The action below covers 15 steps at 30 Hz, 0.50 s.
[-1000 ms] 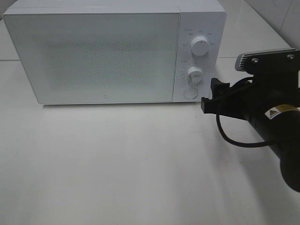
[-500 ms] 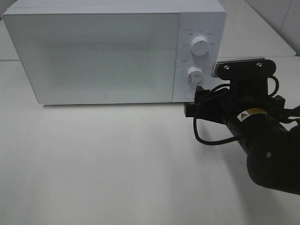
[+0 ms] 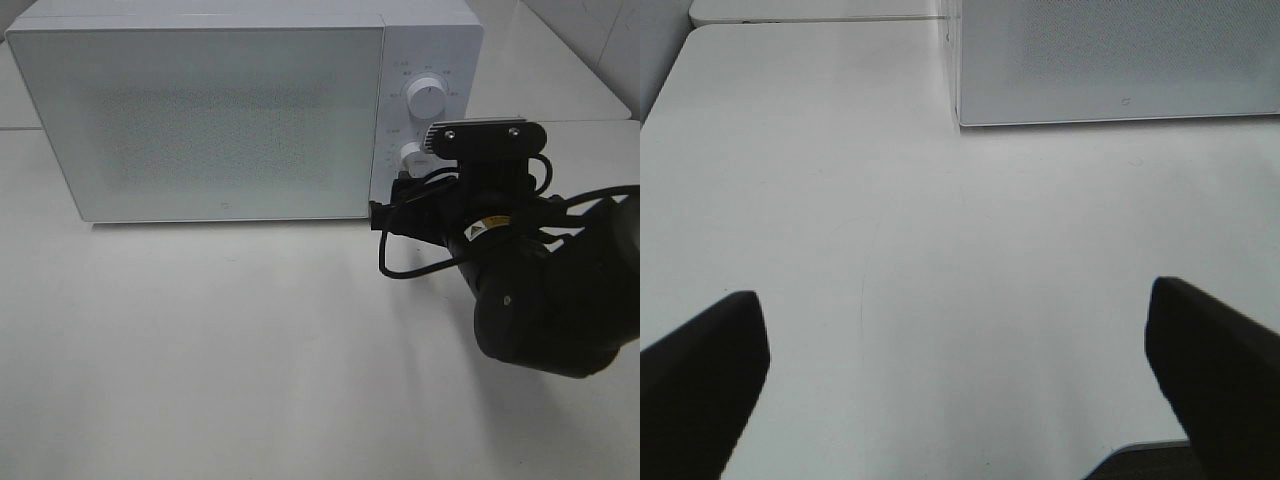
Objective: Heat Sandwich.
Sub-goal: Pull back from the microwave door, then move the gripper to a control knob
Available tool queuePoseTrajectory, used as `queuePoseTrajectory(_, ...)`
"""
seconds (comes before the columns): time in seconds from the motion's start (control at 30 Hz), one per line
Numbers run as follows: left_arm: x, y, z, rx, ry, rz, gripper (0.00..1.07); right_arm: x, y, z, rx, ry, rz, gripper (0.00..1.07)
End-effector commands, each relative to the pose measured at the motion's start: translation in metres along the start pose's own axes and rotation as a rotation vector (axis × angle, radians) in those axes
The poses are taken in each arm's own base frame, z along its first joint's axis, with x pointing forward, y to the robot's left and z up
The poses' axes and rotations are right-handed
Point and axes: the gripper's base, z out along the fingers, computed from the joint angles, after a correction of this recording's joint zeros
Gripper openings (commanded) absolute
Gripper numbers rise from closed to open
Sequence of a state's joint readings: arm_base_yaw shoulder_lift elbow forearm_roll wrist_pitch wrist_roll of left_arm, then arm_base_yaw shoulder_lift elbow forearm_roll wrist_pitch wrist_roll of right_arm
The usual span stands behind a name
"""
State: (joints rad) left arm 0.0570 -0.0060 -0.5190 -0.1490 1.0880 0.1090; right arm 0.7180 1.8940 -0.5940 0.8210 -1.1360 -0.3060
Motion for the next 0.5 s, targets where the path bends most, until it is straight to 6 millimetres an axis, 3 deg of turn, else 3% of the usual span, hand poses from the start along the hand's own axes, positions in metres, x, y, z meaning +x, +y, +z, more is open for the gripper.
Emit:
queuePoseTrajectory(0.03,0.000,0.000,-0.002,0.001,-0.028,0.009,0.98,-0.004,0.004,0.012,-0.024,-0.012,0.004,0.76)
queuePoseTrajectory(0.5,0.000,0.000,-0.002,0.001,-0.028,0.009,0.98,-0.001,0.003,0.049,0.000,-0.005,0.039,0.76)
